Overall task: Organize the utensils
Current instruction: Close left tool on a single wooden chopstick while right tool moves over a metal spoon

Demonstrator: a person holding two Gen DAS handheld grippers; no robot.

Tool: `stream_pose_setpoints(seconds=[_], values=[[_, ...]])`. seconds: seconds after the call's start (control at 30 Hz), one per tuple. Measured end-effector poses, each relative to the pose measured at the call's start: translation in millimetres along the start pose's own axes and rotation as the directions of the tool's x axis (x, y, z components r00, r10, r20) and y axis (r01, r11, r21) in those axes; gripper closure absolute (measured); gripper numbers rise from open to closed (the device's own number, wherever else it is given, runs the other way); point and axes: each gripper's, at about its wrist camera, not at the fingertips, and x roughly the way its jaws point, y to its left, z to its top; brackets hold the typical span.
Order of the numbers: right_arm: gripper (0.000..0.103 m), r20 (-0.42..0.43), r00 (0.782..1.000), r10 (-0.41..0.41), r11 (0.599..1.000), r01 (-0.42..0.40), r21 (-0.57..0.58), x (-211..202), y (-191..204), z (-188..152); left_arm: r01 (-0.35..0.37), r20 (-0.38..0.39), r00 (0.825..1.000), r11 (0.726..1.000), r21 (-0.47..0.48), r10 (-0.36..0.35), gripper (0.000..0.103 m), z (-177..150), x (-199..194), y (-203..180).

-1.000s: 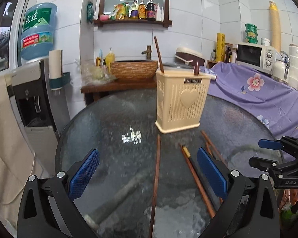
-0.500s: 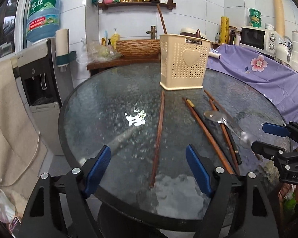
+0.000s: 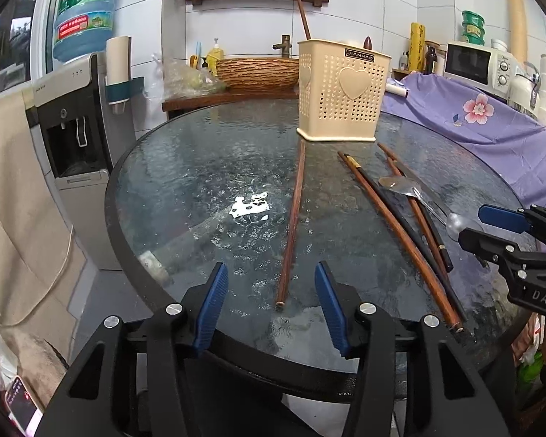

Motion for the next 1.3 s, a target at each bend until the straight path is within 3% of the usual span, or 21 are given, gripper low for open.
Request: stream_pose_setpoints(seconds=[0.27, 0.7, 0.8, 1.3], values=[[0.053, -0.017, 1.000, 0.002, 1.000, -0.002, 0.019, 4.2, -3.6, -1.5, -0.002, -0.016, 1.000, 0.999, 0.036, 0.002, 0.066, 2.0, 0.9, -4.3], [0.058, -0.062, 0.998, -0.028, 1.000, 0.028, -0.007, 8.8, 3.9, 5.1, 0.012, -0.080, 0.997, 0.999, 0.049, -0.008, 0.067, 8.3, 1.6, -4.6], [0.066, -0.071, 0.997, -0.023, 1.000, 0.023, 0.000, 10.9, 3.5, 5.4, 0.011, -0.078, 0.997, 0.999, 0.047, -0.008, 0.067, 8.4, 1.4, -4.2], [0.066, -0.013, 1.000, -0.005, 1.000, 0.005, 0.029, -3.1, -5.9, 2.8, 0.017, -0.073, 0.997, 0.999, 0.043, -0.014, 0.078, 7.5, 0.3, -5.5]])
